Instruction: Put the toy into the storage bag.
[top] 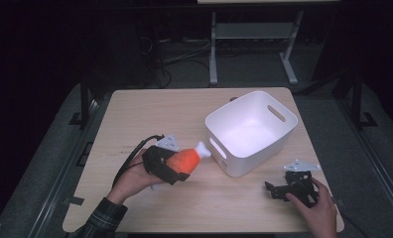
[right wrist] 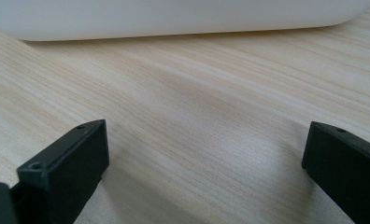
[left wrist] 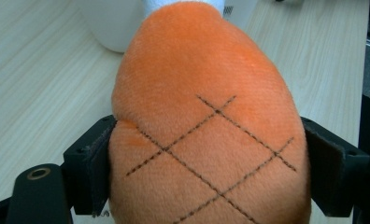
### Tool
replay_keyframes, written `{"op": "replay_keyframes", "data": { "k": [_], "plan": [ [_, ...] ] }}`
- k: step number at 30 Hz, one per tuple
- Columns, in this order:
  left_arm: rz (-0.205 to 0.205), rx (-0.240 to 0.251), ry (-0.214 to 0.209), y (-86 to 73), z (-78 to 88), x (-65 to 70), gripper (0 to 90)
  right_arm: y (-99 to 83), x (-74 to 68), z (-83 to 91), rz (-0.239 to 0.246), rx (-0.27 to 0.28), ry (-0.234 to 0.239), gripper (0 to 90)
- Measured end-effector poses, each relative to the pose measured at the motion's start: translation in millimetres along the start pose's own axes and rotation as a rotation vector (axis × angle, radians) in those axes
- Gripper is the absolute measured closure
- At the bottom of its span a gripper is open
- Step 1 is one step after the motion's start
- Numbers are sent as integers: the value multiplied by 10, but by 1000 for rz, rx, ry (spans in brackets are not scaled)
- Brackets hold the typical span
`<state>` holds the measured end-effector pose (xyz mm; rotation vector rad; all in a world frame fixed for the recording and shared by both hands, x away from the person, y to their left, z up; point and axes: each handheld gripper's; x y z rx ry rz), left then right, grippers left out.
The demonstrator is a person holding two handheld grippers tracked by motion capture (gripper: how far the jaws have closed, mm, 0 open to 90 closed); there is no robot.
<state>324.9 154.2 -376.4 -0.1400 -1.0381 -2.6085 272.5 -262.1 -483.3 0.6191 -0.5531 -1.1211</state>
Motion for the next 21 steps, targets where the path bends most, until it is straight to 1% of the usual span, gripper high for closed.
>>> {"op": "replay_keyframes", "data": {
  "k": [1,4,7,11,21],
  "plan": [
    [-7,-4,2,20,21,-8,163,0,-1,0,-1,0,0,2],
    [-7,9,-8,60,56,-20,162,0,0,1,0,0,1,2],
    [-14,13,-6,100,93,-35,162,1,-1,2,-2,-1,1,2],
    [-18,31,-15,150,145,-56,162,0,0,1,0,1,1,2],
    [-29,53,-25,286,232,-112,162,1,-1,3,-2,-1,0,2]
  ]
}}
Point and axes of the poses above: each handheld gripper's, and its own axes: z roughly backward along the jaws, y roughly out of its top, x roughly to its right, and after that the axes turned 10 degrees about -y, right-handed
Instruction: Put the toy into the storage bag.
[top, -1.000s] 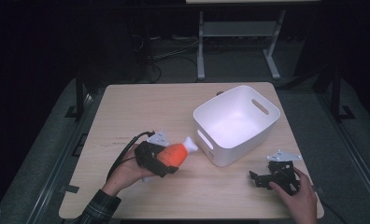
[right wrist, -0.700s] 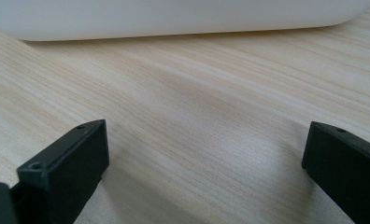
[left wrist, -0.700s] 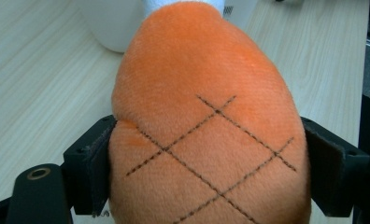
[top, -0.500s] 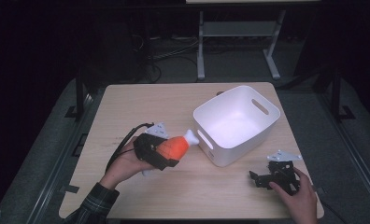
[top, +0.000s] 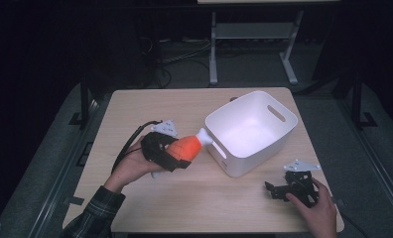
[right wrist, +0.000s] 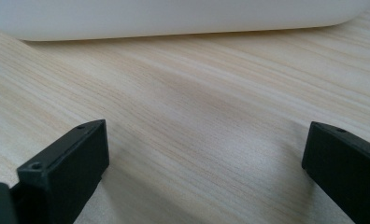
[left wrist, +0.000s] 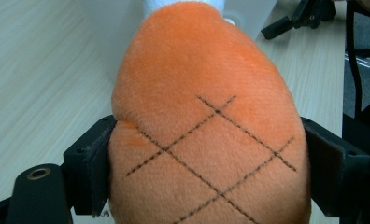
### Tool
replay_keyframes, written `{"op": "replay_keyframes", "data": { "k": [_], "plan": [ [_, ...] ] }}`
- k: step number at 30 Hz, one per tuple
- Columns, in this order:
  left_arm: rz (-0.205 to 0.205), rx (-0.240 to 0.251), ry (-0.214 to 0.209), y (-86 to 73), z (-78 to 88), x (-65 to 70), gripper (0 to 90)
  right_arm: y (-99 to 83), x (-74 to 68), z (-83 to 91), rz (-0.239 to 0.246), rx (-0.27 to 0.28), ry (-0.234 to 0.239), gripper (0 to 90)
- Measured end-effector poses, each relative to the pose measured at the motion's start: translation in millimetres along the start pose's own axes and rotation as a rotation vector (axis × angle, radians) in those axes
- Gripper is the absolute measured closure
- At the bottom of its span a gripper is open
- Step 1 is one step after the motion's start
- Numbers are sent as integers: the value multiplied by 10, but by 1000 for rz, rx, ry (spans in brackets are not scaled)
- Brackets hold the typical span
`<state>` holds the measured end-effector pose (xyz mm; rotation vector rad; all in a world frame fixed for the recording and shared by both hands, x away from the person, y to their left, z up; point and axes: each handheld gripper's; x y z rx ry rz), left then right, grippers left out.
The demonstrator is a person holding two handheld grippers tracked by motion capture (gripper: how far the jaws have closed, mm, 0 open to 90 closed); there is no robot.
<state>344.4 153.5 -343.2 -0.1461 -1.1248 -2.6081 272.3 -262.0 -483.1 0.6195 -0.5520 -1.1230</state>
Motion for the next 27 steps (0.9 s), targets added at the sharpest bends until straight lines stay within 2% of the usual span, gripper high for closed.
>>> {"op": "replay_keyframes", "data": {
  "k": [7,19,24,27],
  "plan": [
    [-5,12,-2,115,23,-52,162,0,1,-2,2,1,1,2],
    [-30,23,-16,400,63,-134,163,0,1,-1,1,0,1,2],
    [-52,7,-18,502,64,-171,162,0,1,-1,1,0,1,2],
    [-48,13,-21,567,53,-195,162,0,1,0,1,0,1,2]
  ]
}}
Point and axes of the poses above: each handheld gripper's, and its own axes: z roughly backward along the jaws, y roughly out of its top, x roughly to its right, and after that the axes turned 10 degrees about -y, right-handed
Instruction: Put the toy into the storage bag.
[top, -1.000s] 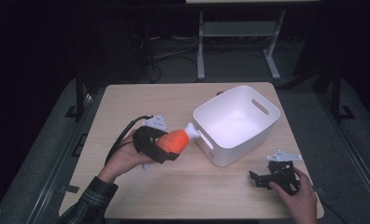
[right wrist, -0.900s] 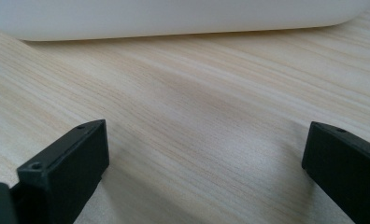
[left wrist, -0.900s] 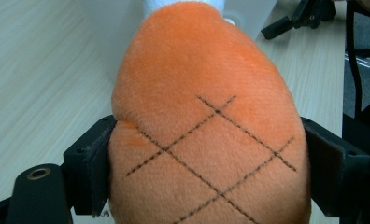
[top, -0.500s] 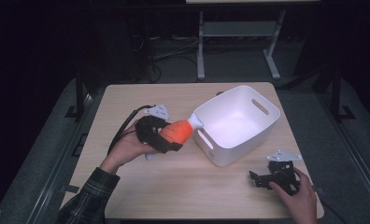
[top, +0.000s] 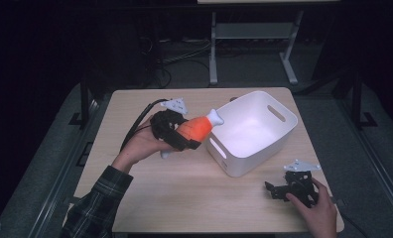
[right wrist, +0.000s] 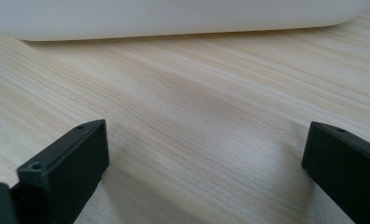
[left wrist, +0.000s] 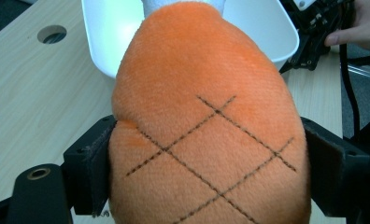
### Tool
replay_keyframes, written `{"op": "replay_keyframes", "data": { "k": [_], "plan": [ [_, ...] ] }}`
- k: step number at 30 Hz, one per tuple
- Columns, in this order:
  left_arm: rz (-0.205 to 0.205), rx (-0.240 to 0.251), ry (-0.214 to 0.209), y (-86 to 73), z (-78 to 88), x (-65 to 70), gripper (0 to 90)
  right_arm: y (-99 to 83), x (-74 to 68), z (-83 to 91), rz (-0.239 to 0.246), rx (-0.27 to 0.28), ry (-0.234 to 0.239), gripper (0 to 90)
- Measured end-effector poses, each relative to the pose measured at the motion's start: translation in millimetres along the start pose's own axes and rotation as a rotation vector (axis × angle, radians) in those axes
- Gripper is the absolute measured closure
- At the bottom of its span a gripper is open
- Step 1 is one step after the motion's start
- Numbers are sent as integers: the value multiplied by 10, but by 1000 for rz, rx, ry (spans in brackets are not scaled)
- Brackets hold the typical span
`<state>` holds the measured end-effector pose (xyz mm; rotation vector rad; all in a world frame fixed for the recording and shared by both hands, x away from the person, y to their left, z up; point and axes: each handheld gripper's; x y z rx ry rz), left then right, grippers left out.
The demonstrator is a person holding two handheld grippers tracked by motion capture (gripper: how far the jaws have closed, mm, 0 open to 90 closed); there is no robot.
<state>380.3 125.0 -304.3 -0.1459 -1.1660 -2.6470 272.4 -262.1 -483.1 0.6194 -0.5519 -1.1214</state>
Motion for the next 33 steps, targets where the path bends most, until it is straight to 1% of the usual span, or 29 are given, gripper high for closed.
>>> {"op": "replay_keyframes", "data": {
  "k": [2,4,7,10,15,16,17,25,28,30,32,33],
  "plan": [
    [-8,-10,3,39,-3,-23,163,0,0,0,0,0,0,2],
    [-5,0,-1,87,-19,-45,163,0,0,0,0,0,0,2],
    [-13,-14,0,153,-32,-73,163,0,0,0,0,0,0,2],
    [-22,-16,-2,224,-54,-105,163,0,0,0,0,0,0,2],
    [-20,-11,-3,332,-98,-165,163,0,0,0,-1,0,0,2],
    [-28,-19,-4,349,-103,-175,163,0,1,0,0,0,0,2],
    [-27,-20,-4,371,-117,-179,163,0,1,0,0,0,0,2],
    [-44,-25,6,555,-194,-262,163,0,-1,2,-1,-1,-1,2],
    [-45,-32,5,617,-229,-301,163,0,0,1,1,-1,-1,2],
    [-38,-29,5,653,-258,-311,163,0,1,1,1,-1,-2,2],
    [-44,-26,4,695,-282,-330,163,0,-1,2,-1,-1,-1,2],
    [-40,-27,0,714,-294,-334,163,0,-1,2,-1,-1,-1,2]
  ]
}}
Point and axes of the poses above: each handheld gripper's, and its own axes: z roughly backward along the jaws, y roughly out of its top, x roughly to its right, and after that the axes turned 10 degrees about -y, right-handed
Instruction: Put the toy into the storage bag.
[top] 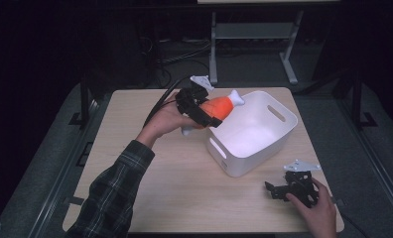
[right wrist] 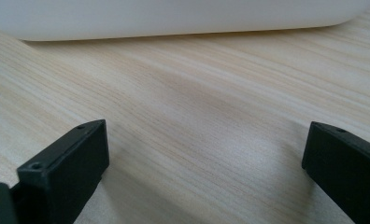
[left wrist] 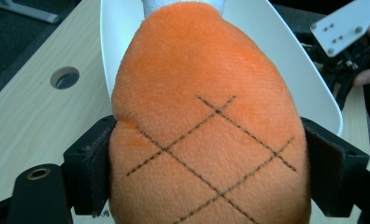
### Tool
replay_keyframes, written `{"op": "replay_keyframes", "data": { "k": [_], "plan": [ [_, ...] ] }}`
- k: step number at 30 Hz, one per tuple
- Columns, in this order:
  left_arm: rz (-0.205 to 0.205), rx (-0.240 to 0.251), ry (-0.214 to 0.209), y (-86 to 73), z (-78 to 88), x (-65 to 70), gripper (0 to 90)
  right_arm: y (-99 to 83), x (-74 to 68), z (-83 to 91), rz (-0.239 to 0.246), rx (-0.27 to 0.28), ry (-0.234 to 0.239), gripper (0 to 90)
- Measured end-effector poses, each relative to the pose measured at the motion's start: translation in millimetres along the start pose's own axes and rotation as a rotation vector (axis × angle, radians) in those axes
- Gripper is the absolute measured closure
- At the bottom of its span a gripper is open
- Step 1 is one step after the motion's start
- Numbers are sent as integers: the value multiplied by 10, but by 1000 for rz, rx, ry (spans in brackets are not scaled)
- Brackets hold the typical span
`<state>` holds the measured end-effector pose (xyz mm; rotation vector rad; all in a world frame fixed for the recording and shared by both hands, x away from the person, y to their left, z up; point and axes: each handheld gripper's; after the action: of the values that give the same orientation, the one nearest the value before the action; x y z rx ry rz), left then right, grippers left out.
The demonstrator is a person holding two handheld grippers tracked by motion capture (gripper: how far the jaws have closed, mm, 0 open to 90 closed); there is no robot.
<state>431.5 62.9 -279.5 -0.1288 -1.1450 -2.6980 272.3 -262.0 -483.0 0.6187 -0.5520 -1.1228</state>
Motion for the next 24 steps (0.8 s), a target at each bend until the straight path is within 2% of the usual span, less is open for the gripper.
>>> {"op": "replay_keyframes", "data": {
  "k": [15,24],
  "plan": [
    [-6,-20,-1,287,-241,-89,162,0,0,-1,2,1,0,2],
    [1,-13,-2,405,-426,-144,163,0,0,0,1,1,0,2]
  ]
}}
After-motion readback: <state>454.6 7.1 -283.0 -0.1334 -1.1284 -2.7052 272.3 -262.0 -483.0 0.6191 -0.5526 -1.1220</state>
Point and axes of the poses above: each handheld gripper's, and its own axes: z roughly backward along the jaws, y roughly out of its top, x roughly to its right, and after that the axes turned 10 degrees about -y, right-handed
